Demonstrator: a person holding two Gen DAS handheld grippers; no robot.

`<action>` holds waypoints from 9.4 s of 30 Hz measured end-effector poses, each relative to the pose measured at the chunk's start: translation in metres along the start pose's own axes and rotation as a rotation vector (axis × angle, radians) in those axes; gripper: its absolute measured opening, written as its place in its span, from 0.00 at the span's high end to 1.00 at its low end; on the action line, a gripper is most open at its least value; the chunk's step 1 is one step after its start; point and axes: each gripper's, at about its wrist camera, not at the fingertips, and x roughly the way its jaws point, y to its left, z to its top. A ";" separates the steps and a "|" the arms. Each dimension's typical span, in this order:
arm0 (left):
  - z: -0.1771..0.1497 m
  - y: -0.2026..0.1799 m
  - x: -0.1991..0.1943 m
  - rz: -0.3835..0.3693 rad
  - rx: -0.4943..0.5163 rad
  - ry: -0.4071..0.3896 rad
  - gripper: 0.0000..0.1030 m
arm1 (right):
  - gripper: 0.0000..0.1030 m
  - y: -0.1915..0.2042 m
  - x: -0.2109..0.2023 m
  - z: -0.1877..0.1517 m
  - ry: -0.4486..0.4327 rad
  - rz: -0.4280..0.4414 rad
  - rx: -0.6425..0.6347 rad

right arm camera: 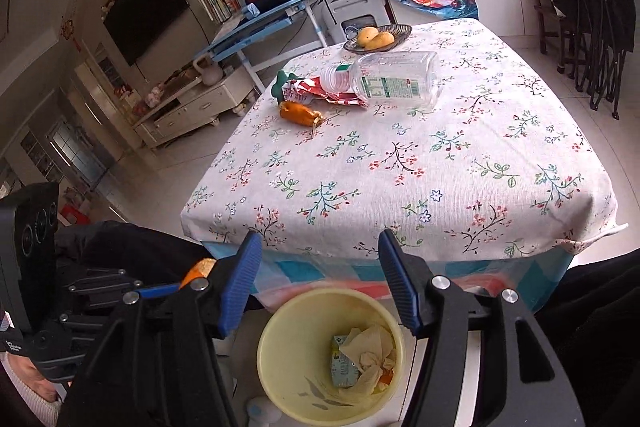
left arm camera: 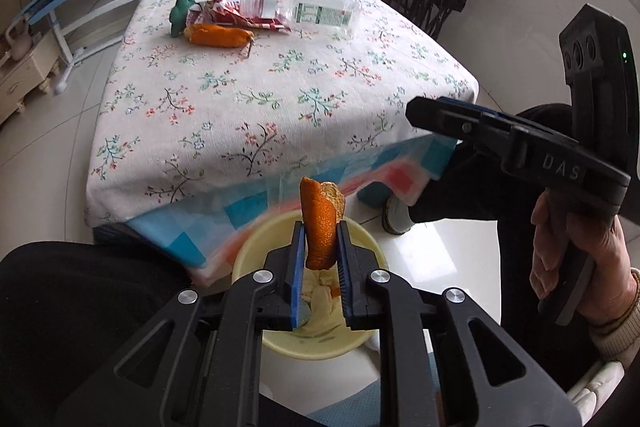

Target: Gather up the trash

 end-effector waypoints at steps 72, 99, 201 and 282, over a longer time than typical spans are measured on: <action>0.033 0.073 -0.071 0.298 -0.277 -0.481 0.19 | 0.39 0.036 0.039 0.030 -0.040 0.004 -0.187; 0.237 0.208 0.078 0.202 -0.253 -0.280 0.19 | 0.60 0.052 0.209 0.117 0.190 -0.014 -0.410; 0.100 0.068 0.007 0.360 -0.040 -0.479 0.57 | 0.79 0.000 0.063 0.052 -0.015 0.113 -0.071; 0.012 -0.030 0.036 0.116 0.248 -0.183 0.48 | 0.38 -0.025 -0.001 -0.006 -0.100 -0.039 0.108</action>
